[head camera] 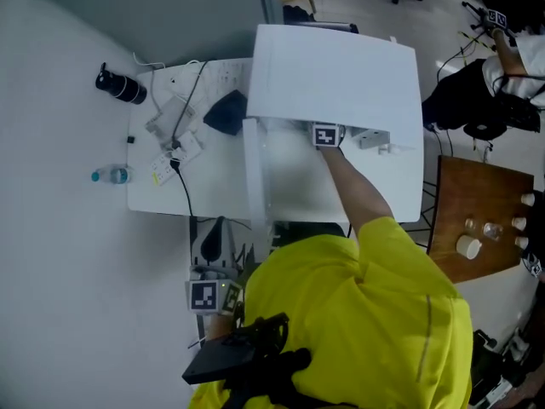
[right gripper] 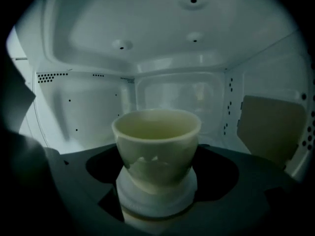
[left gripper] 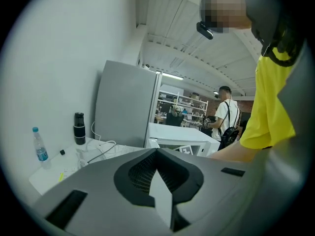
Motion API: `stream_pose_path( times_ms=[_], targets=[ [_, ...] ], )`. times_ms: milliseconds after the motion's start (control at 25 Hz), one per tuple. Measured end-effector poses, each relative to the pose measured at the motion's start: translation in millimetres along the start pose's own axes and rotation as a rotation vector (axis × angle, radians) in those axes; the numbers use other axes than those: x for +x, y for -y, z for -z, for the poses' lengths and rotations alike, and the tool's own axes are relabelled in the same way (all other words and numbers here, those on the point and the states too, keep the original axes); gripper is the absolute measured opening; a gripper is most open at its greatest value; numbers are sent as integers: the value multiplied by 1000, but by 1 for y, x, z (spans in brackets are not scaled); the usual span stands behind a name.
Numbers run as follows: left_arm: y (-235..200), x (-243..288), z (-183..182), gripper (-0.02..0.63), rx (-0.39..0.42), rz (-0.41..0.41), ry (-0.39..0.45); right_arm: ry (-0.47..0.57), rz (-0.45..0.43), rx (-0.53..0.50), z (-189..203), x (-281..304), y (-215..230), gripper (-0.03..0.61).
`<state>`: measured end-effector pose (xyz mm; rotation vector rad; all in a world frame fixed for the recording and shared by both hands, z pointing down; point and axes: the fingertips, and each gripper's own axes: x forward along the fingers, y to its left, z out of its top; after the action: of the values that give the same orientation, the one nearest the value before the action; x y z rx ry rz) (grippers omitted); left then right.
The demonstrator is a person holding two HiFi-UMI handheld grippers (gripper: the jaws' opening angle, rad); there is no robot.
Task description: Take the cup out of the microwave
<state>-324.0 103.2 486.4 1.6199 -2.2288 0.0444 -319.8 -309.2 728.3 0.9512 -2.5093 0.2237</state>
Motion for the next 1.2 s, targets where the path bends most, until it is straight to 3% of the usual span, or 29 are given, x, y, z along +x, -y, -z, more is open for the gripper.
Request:
stream_pose_path(
  times_ms=[280, 480, 760, 1000, 1200],
  targets=[
    [-10, 18, 3, 0, -7, 54, -38, 3, -31, -35, 15, -33, -19, 437],
    [-6, 21, 5, 0, 19, 123, -48, 31, -124, -28, 35, -99, -68, 437],
    [32, 29, 14, 0, 38, 299, -71, 10, -139, 28, 69, -197, -96, 437],
    [81, 30, 28, 0, 33, 419, -120, -33, 7, 86, 112, -266, -26, 437],
    [110, 30, 31, 0, 36, 389, -129, -67, 148, 113, 149, -304, 83, 437]
  ],
)
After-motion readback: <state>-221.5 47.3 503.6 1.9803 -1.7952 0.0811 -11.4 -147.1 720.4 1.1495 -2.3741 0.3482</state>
